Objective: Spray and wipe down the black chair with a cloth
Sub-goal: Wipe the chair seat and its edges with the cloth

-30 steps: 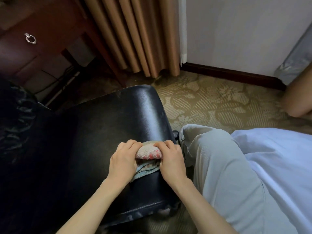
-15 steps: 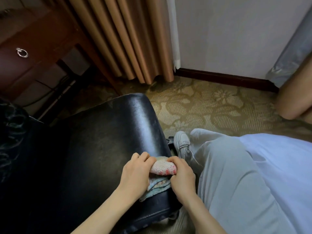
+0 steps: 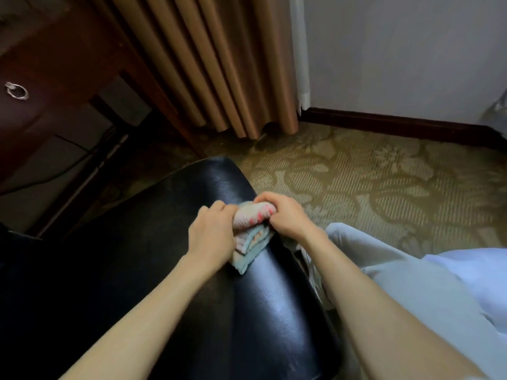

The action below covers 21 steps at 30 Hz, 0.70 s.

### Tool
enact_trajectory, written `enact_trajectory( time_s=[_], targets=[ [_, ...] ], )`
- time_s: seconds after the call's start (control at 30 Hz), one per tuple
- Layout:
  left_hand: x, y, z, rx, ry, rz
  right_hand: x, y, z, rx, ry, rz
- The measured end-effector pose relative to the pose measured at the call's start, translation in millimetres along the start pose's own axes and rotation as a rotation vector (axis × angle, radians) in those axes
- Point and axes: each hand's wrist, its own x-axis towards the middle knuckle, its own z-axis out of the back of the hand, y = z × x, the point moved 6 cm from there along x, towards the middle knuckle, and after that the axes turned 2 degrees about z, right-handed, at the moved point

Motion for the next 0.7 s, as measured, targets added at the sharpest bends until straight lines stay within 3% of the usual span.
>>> enact_trajectory(
  time_s=[0.17, 0.4, 0.53, 0.7],
  targets=[
    [64.3, 27.9, -3.8, 0.02, 0.026, 0.089, 60.0, -5.5, -11.7, 0.012, 0.051, -0.007],
    [63.9, 43.4, -7.8, -0.034, -0.052, 0.085, 73.5, -6.0, -18.4, -0.012, 0.071, 0.006],
    [53.1, 37.1, -7.9, -0.05, -0.055, 0.066, 52.2, 0.0, -12.7, -0.05, 0.078, -0.01],
    [6.1, 19.8, -0.7, -0.104, 0.002, -0.008, -19.7, 13.3, -5.6, -0.137, -0.032, -0.025]
  ],
)
